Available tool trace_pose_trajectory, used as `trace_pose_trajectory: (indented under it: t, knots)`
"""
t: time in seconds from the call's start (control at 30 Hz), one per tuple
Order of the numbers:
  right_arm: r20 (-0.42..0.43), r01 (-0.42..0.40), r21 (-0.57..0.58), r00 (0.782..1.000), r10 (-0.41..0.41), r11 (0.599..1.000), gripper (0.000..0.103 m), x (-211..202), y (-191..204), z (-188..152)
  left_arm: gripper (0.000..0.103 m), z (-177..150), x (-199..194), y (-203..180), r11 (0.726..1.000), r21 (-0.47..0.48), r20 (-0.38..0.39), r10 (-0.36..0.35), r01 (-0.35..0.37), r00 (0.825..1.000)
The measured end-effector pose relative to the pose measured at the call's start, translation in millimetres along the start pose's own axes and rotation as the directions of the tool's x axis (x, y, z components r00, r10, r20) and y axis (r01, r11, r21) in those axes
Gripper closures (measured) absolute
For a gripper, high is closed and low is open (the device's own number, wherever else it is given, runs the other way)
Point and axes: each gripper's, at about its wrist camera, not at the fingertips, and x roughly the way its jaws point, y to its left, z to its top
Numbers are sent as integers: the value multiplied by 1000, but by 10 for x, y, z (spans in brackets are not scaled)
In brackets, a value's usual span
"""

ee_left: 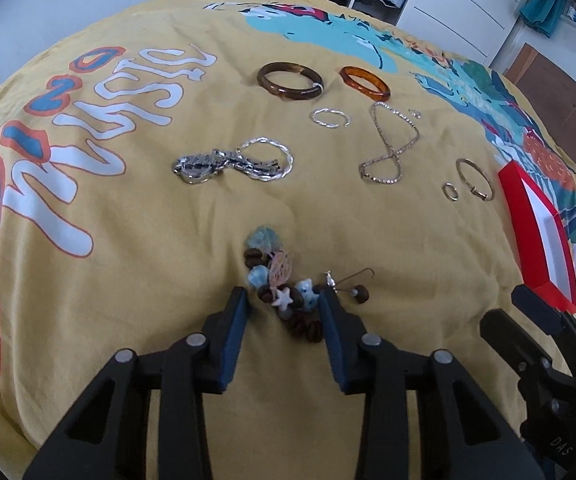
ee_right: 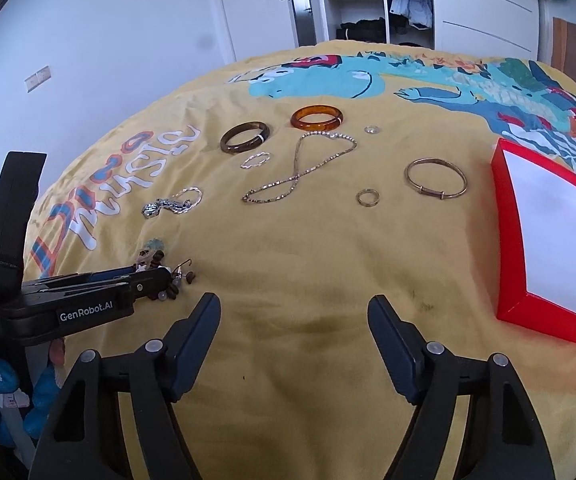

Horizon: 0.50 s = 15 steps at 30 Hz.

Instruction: Organize jewelry

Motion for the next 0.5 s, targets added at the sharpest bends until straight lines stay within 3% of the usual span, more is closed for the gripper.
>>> trace_pose_trajectory:
  t: [0.13,0.17,0.33,0.5]
  knots:
    - [-7,-7,7,1000,8,1000,28,112,-36,47,84,31,0,53,1000,-16,6,-23,23,1000]
    - [-10,-10,11,1000,10,1000,28,143,-49,64,94,38,-4,60,1000,-18,10,-23,24,1000]
    - [-20,-18,17,1000,19,1000,29,257,-70,92,102,93,-8,136,997,-44,18,-63,63,998]
    - [-29,-25,18,999,25,1000,31,337,-65,87,103,115,-52,150,995,-47,34,-83,84,996]
